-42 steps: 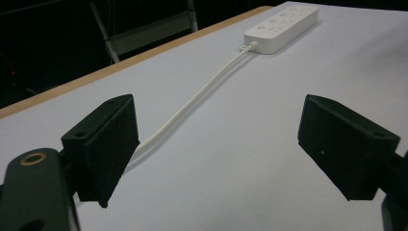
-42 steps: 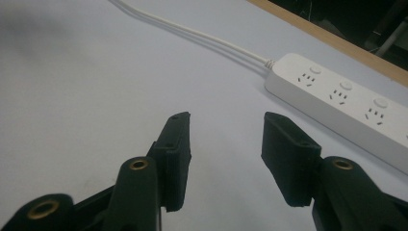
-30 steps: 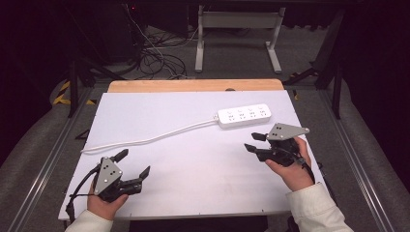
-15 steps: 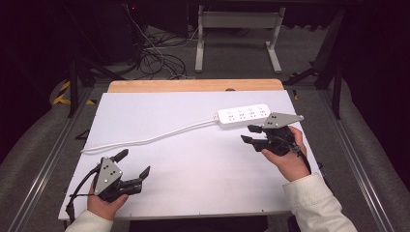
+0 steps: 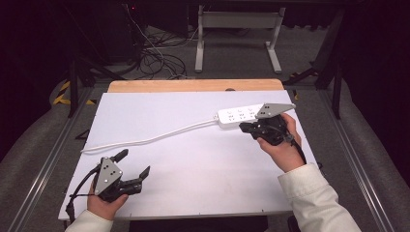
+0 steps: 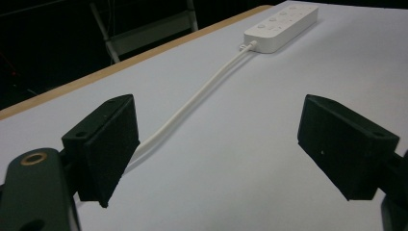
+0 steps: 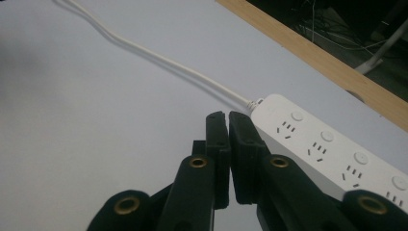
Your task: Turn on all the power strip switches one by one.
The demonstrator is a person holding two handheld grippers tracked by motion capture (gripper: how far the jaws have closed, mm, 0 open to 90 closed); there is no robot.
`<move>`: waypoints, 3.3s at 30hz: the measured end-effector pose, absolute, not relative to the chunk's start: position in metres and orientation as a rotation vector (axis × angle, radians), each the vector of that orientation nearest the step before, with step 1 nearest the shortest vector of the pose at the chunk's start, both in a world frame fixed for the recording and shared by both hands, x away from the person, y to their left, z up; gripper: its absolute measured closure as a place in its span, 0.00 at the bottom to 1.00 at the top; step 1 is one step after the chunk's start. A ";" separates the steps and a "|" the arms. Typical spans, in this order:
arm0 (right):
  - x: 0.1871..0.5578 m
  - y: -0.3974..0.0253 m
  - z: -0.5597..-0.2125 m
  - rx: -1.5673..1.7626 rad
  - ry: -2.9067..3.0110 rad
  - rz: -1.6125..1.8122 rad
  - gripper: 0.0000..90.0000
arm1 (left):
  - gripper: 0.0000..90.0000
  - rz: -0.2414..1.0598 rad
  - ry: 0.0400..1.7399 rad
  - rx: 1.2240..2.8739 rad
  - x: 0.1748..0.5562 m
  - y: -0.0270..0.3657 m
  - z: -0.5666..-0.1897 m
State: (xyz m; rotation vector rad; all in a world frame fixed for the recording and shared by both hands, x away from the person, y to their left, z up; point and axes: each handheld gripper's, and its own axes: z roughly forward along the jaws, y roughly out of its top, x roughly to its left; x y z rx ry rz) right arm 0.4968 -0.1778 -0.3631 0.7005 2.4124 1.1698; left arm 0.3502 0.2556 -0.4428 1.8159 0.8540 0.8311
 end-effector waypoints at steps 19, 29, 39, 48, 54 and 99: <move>0.558 -0.155 -0.375 0.848 2.393 1.119 1.00 | 0.16 0.828 0.859 1.814 0.351 0.257 -0.443; 0.588 -0.149 -0.397 0.894 2.331 1.142 1.00 | 0.16 0.818 0.863 1.814 0.352 0.257 -0.444; 0.614 -0.145 -0.424 0.947 2.298 1.125 1.00 | 0.16 0.821 0.857 1.823 0.353 0.257 -0.444; 0.628 -0.142 -0.443 0.990 2.279 1.107 1.00 | 0.16 0.808 0.862 1.820 0.354 0.257 -0.445; 0.633 -0.142 -0.450 1.024 2.267 1.100 1.00 | 0.16 0.806 0.863 1.823 0.354 0.257 -0.445; 0.640 -0.138 -0.463 1.091 2.266 1.068 1.00 | 0.17 0.798 0.864 1.828 0.354 0.257 -0.445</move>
